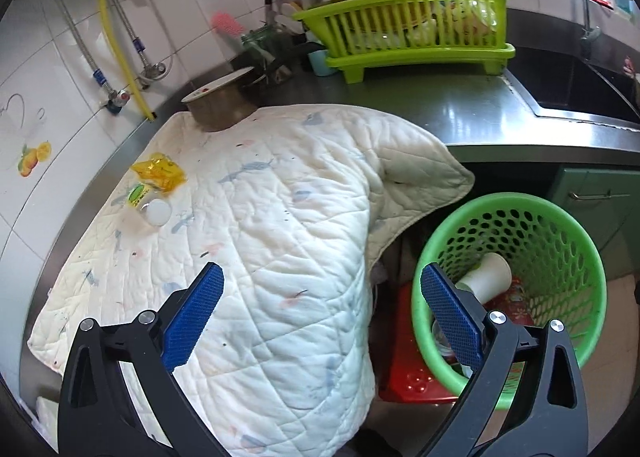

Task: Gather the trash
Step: 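Move both tools back over the mat toward the juice bottle and wrapper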

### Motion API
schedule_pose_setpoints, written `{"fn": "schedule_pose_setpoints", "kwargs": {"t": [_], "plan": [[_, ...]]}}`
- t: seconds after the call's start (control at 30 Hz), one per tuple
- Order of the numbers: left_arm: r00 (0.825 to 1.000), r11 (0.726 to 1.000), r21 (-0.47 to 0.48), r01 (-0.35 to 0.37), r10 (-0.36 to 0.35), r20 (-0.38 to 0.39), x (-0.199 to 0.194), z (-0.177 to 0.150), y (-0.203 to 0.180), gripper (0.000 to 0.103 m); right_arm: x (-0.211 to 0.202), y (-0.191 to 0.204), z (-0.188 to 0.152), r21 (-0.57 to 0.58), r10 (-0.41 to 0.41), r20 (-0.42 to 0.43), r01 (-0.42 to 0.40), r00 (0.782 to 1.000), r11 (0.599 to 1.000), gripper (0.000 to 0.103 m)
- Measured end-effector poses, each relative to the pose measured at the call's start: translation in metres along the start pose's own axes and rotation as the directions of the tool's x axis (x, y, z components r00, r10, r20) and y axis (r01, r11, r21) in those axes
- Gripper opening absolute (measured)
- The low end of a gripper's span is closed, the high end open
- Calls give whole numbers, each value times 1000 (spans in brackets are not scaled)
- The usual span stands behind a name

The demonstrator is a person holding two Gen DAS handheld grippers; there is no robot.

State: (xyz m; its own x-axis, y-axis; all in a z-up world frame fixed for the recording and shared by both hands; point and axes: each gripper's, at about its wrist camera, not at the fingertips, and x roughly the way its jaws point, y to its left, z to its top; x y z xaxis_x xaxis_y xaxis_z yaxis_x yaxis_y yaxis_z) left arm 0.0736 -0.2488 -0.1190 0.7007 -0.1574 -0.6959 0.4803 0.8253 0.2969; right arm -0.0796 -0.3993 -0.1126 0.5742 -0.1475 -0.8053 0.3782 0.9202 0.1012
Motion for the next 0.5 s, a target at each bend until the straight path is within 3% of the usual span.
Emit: {"fn": "schedule_pose_setpoints", "kwargs": {"t": [0.3,0.5], "plan": [[998,995,-80,-64,63,-11,11,2,60,98,21,39,28,-75,43,0,-43,999,996,86],[989,973,-177,-148,143,-44,28,1,131,98,42,79,58,-138,83,8,-81,997,987,86]]}}
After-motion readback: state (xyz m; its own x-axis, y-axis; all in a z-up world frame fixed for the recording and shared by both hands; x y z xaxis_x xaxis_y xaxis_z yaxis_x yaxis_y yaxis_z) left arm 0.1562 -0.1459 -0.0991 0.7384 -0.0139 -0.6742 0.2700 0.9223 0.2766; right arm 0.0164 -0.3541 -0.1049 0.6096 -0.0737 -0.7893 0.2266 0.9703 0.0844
